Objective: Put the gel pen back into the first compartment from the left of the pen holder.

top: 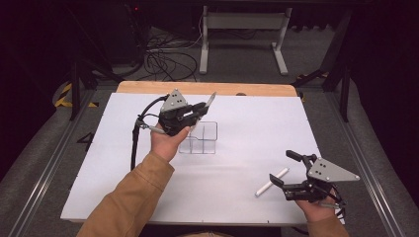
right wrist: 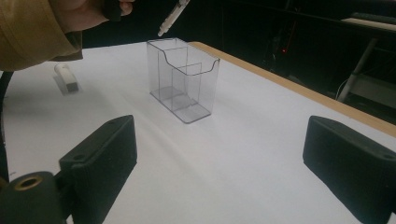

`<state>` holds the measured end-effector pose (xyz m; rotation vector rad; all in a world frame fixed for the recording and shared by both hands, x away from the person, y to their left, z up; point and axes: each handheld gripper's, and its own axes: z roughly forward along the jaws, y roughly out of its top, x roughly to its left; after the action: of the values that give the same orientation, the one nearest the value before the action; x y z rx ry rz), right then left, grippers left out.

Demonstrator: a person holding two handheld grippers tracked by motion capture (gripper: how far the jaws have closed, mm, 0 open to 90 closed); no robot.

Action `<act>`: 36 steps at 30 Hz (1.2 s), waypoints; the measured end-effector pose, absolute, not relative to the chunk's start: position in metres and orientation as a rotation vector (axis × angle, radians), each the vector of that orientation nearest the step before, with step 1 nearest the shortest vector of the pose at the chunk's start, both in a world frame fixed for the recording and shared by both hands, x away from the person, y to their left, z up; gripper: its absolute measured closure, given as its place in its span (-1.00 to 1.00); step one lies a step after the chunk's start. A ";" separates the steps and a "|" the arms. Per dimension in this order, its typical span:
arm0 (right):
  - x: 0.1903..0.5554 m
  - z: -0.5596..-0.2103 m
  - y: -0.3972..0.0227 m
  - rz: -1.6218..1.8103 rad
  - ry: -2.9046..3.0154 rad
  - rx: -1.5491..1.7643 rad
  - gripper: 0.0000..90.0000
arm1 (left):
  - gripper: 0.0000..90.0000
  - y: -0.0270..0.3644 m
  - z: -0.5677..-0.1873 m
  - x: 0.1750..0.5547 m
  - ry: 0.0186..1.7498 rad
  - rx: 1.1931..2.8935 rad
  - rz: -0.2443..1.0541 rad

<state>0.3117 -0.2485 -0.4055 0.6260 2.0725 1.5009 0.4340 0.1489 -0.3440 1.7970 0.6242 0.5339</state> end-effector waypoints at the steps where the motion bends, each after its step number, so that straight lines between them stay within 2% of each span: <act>1: 0.312 -0.406 -0.249 1.501 2.073 0.626 -0.77 | 0.76 0.151 -0.344 0.435 0.632 1.794 0.539; 9: 0.312 -0.406 -0.249 1.500 2.071 0.627 -0.77 | 0.76 0.165 -0.353 0.441 0.690 1.804 0.592; 25: 0.312 -0.406 -0.249 1.507 2.068 0.631 -0.78 | 0.75 0.170 -0.363 0.448 0.734 1.817 0.577; 26: 0.312 -0.406 -0.249 1.508 2.067 0.631 -0.78 | 0.71 0.170 -0.363 0.448 0.713 1.801 0.559; 28: 0.312 -0.406 -0.249 1.508 2.066 0.631 -0.78 | 0.15 0.169 -0.363 0.446 0.711 1.800 0.577; 29: 0.312 -0.405 -0.249 1.510 2.066 0.631 -0.78 | -0.02 0.168 -0.362 0.444 0.705 1.801 0.571; 36: 0.312 -0.405 -0.251 1.514 2.040 0.648 -0.88 | -0.40 0.164 -0.358 0.432 0.698 1.814 0.541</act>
<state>0.3125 -0.2510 -0.4053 0.6482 2.0398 1.5145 0.4323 0.1638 -0.3582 1.8144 0.6976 0.5414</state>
